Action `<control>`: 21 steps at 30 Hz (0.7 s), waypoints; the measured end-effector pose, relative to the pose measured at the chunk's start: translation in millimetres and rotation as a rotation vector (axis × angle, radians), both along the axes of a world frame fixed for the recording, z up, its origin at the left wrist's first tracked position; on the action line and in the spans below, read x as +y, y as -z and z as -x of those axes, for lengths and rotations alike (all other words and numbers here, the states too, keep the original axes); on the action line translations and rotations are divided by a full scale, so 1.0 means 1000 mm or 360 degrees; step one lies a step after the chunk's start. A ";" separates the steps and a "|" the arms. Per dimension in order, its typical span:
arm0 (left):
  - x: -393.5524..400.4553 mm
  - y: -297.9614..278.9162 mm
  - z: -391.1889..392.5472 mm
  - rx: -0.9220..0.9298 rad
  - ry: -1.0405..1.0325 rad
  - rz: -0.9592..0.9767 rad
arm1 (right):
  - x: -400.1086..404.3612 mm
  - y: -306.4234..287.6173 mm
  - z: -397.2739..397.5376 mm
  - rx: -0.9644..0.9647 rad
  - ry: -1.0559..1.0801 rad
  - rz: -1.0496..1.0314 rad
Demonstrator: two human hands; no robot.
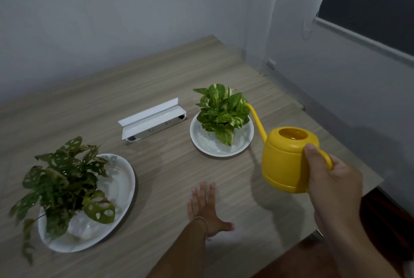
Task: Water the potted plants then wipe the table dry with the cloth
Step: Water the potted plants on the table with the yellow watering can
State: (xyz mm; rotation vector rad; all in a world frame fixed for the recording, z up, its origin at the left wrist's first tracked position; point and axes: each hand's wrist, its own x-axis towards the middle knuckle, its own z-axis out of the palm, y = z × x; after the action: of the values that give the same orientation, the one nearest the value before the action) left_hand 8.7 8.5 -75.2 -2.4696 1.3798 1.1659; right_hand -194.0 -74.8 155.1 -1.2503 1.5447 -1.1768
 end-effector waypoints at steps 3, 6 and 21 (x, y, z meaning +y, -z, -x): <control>0.000 0.000 0.000 0.0013 0.0000 -0.0003 | -0.006 -0.002 -0.007 -0.0009 0.0002 0.0026; 0.000 0.000 0.000 0.0014 -0.0001 0.0000 | -0.011 -0.004 -0.015 -0.0049 -0.0008 0.0059; 0.000 0.012 -0.001 0.0002 -0.0002 0.0085 | 0.007 0.010 -0.050 -0.0300 0.0029 0.0086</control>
State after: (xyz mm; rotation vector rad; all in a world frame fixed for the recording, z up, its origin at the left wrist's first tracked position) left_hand 10.0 8.5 -87.0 -2.5063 1.4287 1.1457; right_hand -143.5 -68.2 144.7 -1.1272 1.3966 -1.3165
